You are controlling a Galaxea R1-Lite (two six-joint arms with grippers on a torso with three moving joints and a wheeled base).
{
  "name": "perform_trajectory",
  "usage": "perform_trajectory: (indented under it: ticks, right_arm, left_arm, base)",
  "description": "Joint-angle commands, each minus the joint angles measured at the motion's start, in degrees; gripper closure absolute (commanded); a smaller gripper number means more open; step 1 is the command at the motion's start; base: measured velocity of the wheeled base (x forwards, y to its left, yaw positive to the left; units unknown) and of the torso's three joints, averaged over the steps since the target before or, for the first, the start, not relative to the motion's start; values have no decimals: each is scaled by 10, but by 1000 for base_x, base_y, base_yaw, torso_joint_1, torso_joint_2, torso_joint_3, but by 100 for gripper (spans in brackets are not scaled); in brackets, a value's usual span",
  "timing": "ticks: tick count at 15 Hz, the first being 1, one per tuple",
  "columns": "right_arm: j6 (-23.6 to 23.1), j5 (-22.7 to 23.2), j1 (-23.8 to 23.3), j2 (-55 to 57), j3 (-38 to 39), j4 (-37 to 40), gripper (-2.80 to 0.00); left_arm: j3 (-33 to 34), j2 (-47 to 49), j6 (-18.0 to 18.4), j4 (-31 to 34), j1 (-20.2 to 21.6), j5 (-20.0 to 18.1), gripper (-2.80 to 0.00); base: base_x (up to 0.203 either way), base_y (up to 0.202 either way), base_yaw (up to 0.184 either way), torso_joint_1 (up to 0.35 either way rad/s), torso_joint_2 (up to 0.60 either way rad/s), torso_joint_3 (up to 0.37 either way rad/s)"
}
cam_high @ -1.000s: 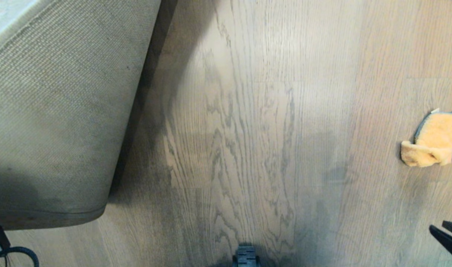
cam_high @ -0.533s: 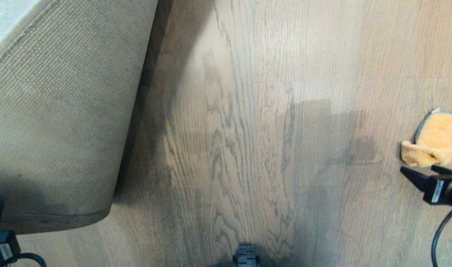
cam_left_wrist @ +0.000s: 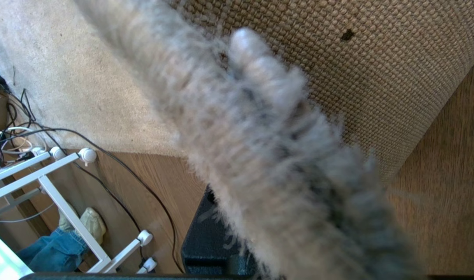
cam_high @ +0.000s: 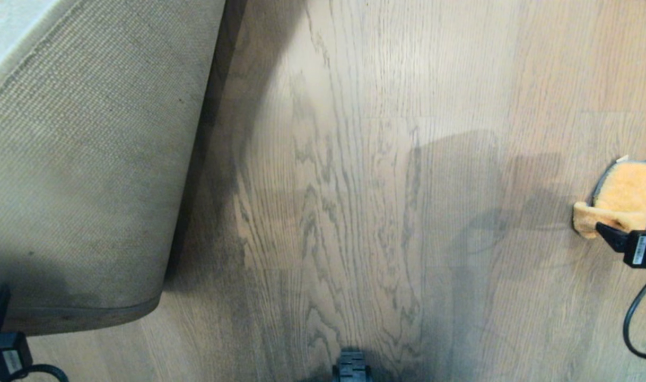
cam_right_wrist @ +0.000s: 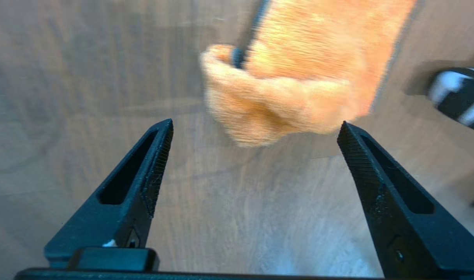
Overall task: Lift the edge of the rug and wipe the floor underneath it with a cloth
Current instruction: Pick up the rag
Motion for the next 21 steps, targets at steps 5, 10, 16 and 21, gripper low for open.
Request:
perform_trajectory:
  ticks: [5,10,16,21]
  right_arm:
    - [1,3,-17,37,-5,-20,-280]
    - [3,2,-31,85,-56,-49,-280]
    - [2,3,-39,113,-94,-51,-280]
    - [1,3,-39,118,-109,-51,-280]
  left_arm:
    - [0,2,1,-3,-1,3,0]
    - [0,7,0,-2,-3,3,0]
    - [0,8,0,-2,-15,3,0]
    - [0,8,0,-2,-15,3,0]
  base:
    - [0,0,0,0,0,0]
    - [0,0,0,0,0,0]
    - [0,0,0,0,0,0]
    - [0,0,0,0,0,0]
